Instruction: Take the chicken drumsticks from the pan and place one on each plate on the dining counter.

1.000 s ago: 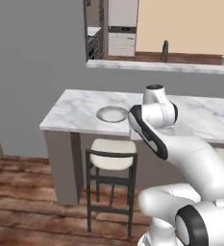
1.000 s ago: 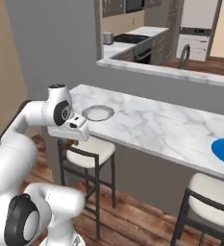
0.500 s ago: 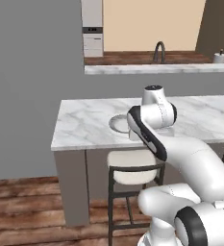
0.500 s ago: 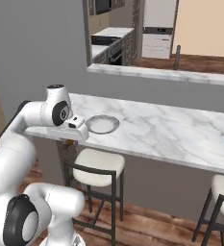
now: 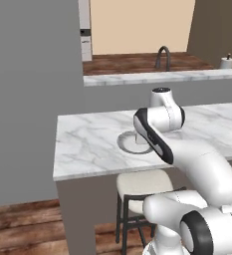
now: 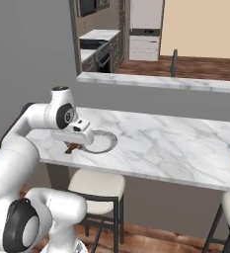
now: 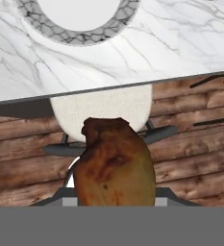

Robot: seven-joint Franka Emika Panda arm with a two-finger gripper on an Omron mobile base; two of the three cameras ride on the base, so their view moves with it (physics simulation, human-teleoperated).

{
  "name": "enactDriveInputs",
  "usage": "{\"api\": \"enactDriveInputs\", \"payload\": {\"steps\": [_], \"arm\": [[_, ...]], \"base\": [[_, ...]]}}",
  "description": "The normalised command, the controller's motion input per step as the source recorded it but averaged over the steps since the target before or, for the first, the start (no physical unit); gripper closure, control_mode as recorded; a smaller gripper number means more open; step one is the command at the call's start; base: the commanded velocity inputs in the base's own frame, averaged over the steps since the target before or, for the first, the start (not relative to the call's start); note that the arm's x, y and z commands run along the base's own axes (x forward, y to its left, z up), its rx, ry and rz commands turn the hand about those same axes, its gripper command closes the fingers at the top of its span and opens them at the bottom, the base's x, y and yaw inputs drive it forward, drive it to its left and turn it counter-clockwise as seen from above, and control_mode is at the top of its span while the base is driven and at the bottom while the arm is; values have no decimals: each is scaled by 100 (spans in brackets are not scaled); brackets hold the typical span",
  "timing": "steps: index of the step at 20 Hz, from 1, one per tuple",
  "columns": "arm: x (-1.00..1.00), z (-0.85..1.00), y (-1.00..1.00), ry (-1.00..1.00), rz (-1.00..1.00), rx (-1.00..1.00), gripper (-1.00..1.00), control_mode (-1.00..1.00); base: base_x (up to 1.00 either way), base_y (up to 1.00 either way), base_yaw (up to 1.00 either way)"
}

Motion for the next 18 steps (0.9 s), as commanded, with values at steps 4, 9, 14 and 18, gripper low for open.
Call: {"api": "enactDriveInputs", "payload": {"steps": [4, 9, 14, 18], "arm": [[0, 0, 0, 0, 0, 0, 100, 100], [0, 0, 0, 0, 0, 0, 100, 100], [16, -3, 0, 0, 0, 0, 100, -100], [55, -8, -1, -1, 0, 1, 100, -100]], "base": [[18, 14, -2], [5, 1, 0], [5, 0, 0], [0, 0, 0]]}}
